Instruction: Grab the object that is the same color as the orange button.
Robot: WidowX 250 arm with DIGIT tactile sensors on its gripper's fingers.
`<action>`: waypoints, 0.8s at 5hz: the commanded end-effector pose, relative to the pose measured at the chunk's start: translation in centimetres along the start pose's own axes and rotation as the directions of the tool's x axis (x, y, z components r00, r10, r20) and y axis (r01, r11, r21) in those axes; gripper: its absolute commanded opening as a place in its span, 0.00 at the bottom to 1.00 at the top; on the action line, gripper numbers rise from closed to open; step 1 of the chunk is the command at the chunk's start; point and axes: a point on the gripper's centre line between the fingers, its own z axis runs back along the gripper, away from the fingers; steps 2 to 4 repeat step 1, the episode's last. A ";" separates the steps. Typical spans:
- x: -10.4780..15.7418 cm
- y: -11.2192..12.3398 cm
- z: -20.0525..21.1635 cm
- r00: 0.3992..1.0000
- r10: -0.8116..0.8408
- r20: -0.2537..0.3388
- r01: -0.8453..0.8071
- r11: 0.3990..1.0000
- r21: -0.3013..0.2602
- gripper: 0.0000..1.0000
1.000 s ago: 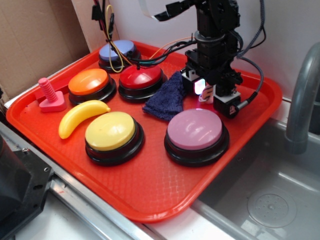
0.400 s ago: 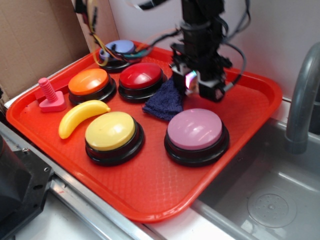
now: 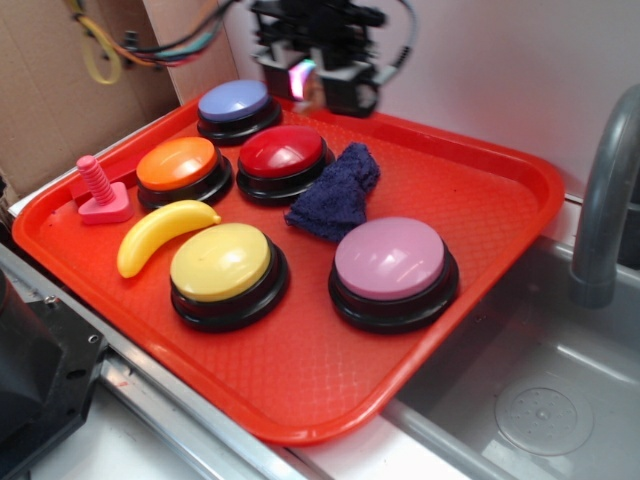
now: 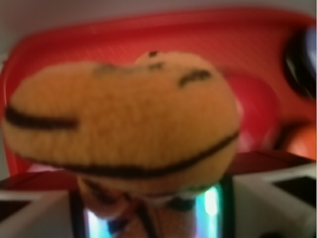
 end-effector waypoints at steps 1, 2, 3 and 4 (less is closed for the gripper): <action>-5.2 3.4 4.5 0.997 0.074 0.022 -0.073 0.996 -0.042 0.00; -5.2 3.4 4.5 0.997 0.074 0.022 -0.073 0.996 -0.042 0.00; -5.2 3.4 4.5 0.997 0.074 0.022 -0.073 0.996 -0.042 0.00; -5.2 3.4 4.5 0.997 0.074 0.022 -0.073 0.996 -0.042 0.00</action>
